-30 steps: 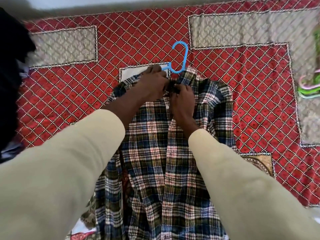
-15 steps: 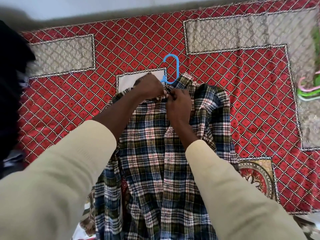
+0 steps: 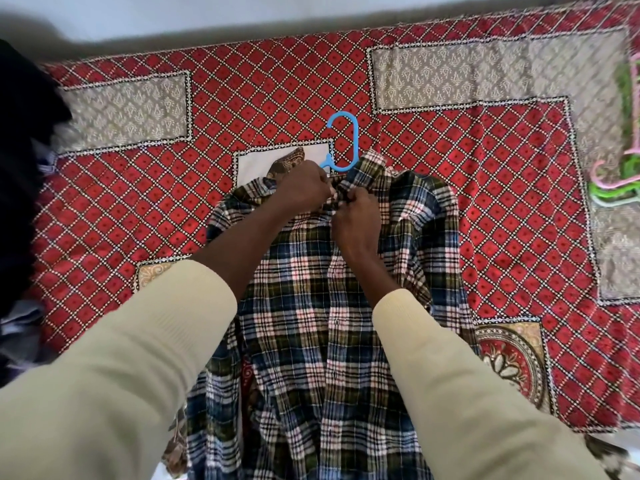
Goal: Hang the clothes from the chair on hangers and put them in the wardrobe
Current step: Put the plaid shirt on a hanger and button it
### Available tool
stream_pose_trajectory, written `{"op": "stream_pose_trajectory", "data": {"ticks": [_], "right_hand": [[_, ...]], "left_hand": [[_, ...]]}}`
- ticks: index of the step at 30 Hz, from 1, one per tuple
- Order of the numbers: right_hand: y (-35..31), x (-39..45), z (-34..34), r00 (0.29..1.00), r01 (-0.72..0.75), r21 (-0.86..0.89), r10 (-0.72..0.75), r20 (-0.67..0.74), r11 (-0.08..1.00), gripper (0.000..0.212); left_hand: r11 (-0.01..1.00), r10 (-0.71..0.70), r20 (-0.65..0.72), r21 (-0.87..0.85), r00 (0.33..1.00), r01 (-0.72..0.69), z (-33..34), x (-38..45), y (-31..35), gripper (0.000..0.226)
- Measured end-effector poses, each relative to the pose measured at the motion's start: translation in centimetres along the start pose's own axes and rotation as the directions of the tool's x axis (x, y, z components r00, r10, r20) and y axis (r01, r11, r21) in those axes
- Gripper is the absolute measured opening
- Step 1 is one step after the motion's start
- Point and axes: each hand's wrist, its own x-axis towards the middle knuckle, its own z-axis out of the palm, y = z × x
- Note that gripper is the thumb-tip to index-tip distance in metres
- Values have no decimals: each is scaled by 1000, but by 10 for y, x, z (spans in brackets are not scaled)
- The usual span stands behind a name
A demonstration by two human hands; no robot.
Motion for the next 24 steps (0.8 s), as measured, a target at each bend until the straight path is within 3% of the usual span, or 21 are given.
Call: {"op": "stream_pose_trajectory", "data": {"ticks": [4,6,10,15,19,22,24], "right_hand": [[-6,11,-2,996,93,-144,-91,22,985,14],[-6,15,-5,991,129,-301,-116,61,945,12],[-3,11,-5,995,94,-584,-93,31,806,25],[7,2,-4,994,111,-671,-90,65,733,32],[5,15,-4,990,128,-540,-142,16,832,22],[7,10,-10,991,99,-147,-111,-74,984,19],[5,5,-13,994,57,75,-49,-102,996,20]], "left_hand": [[1000,-15,86,-19,996,16,-10,-2,-2,13],[1000,-15,83,6,996,14,-10,-4,-3,12],[999,-8,-51,40,999,10,3,-6,-8,13],[981,12,-175,193,985,22,15,-3,-10,16],[947,24,-188,320,982,38,14,-3,-11,19],[964,-27,-174,255,984,71,14,-3,-11,21],[978,-76,-121,183,990,97,13,-3,-9,23]]}}
